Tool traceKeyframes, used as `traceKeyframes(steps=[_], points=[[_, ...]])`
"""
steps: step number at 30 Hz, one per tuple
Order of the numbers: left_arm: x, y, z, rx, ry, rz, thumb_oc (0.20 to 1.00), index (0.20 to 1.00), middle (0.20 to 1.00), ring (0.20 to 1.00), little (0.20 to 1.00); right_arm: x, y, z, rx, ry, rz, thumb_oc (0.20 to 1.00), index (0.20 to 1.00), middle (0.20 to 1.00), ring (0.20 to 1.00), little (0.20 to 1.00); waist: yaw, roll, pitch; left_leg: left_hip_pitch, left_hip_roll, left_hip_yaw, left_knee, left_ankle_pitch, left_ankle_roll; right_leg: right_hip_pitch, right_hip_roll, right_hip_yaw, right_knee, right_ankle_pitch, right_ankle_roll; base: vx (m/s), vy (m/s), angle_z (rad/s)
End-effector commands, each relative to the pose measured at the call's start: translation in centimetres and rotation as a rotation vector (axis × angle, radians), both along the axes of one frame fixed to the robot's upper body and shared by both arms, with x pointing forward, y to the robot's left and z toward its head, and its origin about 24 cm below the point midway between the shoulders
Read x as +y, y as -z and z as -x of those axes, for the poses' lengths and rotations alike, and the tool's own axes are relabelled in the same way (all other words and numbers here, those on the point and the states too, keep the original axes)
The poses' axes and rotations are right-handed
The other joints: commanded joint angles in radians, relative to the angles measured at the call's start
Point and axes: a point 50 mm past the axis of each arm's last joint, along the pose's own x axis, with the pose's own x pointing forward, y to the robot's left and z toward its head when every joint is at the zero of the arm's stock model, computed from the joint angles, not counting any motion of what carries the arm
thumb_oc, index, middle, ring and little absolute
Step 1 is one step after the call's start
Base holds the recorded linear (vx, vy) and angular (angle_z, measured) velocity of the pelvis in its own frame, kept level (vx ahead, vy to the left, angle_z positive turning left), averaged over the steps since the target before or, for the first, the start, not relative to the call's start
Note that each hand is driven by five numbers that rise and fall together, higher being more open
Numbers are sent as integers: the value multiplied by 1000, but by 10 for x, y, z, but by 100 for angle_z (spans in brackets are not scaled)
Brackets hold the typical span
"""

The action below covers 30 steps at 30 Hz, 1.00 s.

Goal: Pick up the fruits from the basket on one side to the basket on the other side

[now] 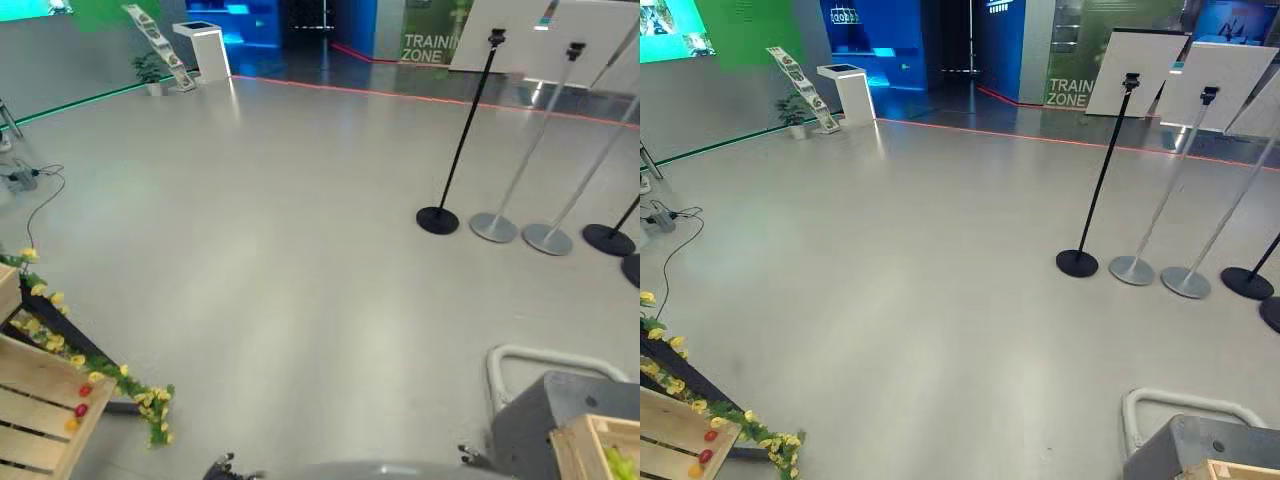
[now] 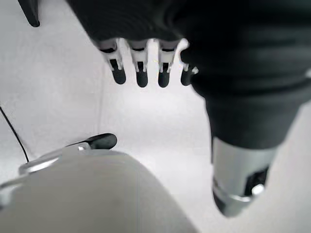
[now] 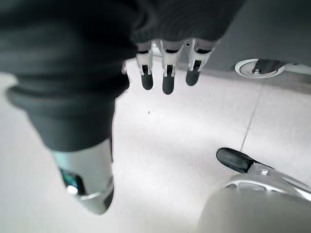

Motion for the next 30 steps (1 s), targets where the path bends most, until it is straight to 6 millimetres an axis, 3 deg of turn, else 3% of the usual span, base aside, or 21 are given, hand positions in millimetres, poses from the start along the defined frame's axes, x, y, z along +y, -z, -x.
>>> traceKeyframes(steps=[1, 7, 8, 9, 10, 12, 13, 14, 15, 16, 17, 19, 20, 21, 22, 23, 24, 27, 30], points=[[-18, 1, -19, -36, 24, 34, 1000, 1000, 1000, 1000, 1000, 8, -5, -30, -77, -47, 0, 1000, 1000, 1000, 1000, 1000, -19, -36, 27, 67, -39, -42, 19, -139, 51, -44, -15, 53, 17, -6, 46, -928, 280, -46], [-18, 2, -17, -25, -7, 55, 1000, 1000, 1000, 1000, 1000, 7, -6, -32, -92, -40, -1, 1000, 1000, 1000, 1000, 1000, -20, -35, 27, 68, -38, -42, 19, -141, 51, -44, -16, 54, 17, -7, 46, 0, 0, 0], [-18, 0, -21, -49, -32, 52, 1000, 1000, 1000, 1000, 1000, 4, -12, -47, -186, 104, -56, 1000, 1000, 1000, 1000, 1000, -24, -35, 27, 67, -37, -42, 21, -142, 50, -45, -15, 58, 19, -8, 45, 0, 0, 0], [-16, -1, -24, -69, -53, 51, 1000, 1000, 1000, 1000, 1000, 4, -18, -60, -261, 144, -90, 1000, 1000, 1000, 1000, 1000, -27, -35, 29, 66, -37, -42, 23, -142, 50, -48, -13, 60, 20, -10, 43, 0, 0, 0], [-16, -1, -24, -69, -53, 51, 1000, 1000, 1000, 1000, 1000, 4, -18, -60, -261, 144, -90, 1000, 1000, 1000, 1000, 1000, -27, -35, 29, 66, -37, -42, 23, -142, 50, -48, -13, 60, 20, -10, 43, 0, 0, 0], [-13, -8, -42, -169, -96, 51, 1000, 1000, 1000, 1000, 1000, 0, -46, -96, -475, 98, -87, 1000, 1000, 1000, 1000, 1000, -35, -31, 38, 60, -35, -38, 25, -139, 47, -60, -10, 67, 26, -11, 43, -31, -8, -1], [-13, -26, -75, -343, -80, 85, 1000, 1000, 1000, 1000, 1000, -11, -78, -121, -654, 48, -54, 1000, 1000, 1000, 1000, 1000, -43, -27, 53, 47, -32, -34, 27, -132, 44, -75, -8, 69, 33, -10, 42, -62, -13, -3], [-13, -26, -74, -342, -79, 85, 1000, 1000, 1000, 1000, 1000, -12, -78, -120, -652, 49, -54, 1000, 1000, 1000, 1000, 1000, -42, -27, 52, 48, -32, -34, 27, -133, 44, -75, -7, 69, 33, -11, 42, -81, -33, -1], [-11, -55, -107, -529, 17, 91, 1000, 1000, 1000, 1000, 1000, -30, -111, -139, -799, 19, 20, 1000, 1000, 1000, 1000, 1000, -50, -22, 63, 40, -27, -28, 28, -128, 42, -85, -5, 69, 34, -7, 44, -36, -24, 0], [-11, -55, -106, -528, 18, 91, 1000, 1000, 1000, 1000, 1000, -30, -111, -138, -798, 20, 20, 1000, 1000, 1000, 1000, 1000, -49, -22, 63, 41, -27, -28, 28, -128, 42, -84, -5, 70, 34, -8, 44, -60, -60, 0], [-5, -87, -135, -697, 94, 67, 1000, 1000, 1000, 1000, 1000, -45, -146, -154, -963, 36, 91, 1000, 1000, 1000, 1000, 1000, -57, -16, 70, 36, -21, -20, 28, -125, 39, -96, -1, 77, 33, -4, 44, -24, -37, -1], [-2, -99, -144, -756, 100, 59, 1000, 1000, 1000, 1000, 1000, -49, -155, -157, -1001, 40, 116, 1000, 1000, 1000, 1000, 1000, -58, -14, 73, 33, -18, -14, 30, -124, 37, -102, 1, 82, 34, -2, 44, -40, -58, -7], [0, -141, -169, -956, 140, 40, 1000, 1000, 1000, 1000, 1000, -57, -182, -164, -1114, 42, 183, 1000, 1000, 1000, 1000, 1000, -66, -9, 79, 27, -10, -8, 30, -120, 32, -114, 9, 89, 35, -2, 41, -38, -68, -18], [0, -141, -169, -955, 140, 39, 1000, 1000, 1000, 1000, 1000, -57, -182, -164, -1114, 42, 184, 1000, 1000, 1000, 1000, 1000, -65, -9, 80, 27, -9, -7, 30, -120, 32, -114, 9, 90, 36, -2, 40, -37, -105, -29], [0, -163, -179, -1055, 146, 43, 1000, 1000, 1000, 1000, 1000, -58, -199, -168, -1187, 32, 203, 1000, 1000, 1000, 1000, 1000, -76, -6, 86, 25, 0, 2, 32, -118, 27, -121, 16, 99, 38, -6, 37, -16, -48, -21], [0, -163, -179, -1055, 146, 43, 1000, 1000, 1000, 1000, 1000, -58, -199, -168, -1187, 32, 203, 1000, 1000, 1000, 1000, 1000, -75, -6, 86, 25, 0, 3, 32, -118, 27, -122, 17, 100, 39, -7, 37, -11, -136, -24], [-2, -191, -190, -1175, 168, 58, 1000, 1000, 1000, 1000, 1000, -59, -209, -169, -1231, 24, 212, 1000, 1000, 1000, 1000, 1000, -87, -5, 88, 23, 11, 11, 44, -121, 21, -128, 25, 109, 45, -12, 32, 4, -90, -18], [-4, -206, -193, -1240, 200, 62, 1000, 1000, 1000, 1000, 1000, -59, -219, -167, -1270, -1, 220, 1000, 1000, 1000, 1000, 1000, -98, -5, 90, 16, 24, 22, 91, -141, 17, -130, 33, 124, 56, -24, 24, 30, -125, -22], [-8, -228, -195, -1333, 241, 70, 1000, 1000, 1000, 1000, 1000, -58, -232, -169, -1323, -35, 232, 1000, 1000, 1000, 1000, 1000, -111, -19, 110, -44, 30, 38, 315, -188, 14, -132, 40, 165, 90, -40, -1, 50, -152, -42]])
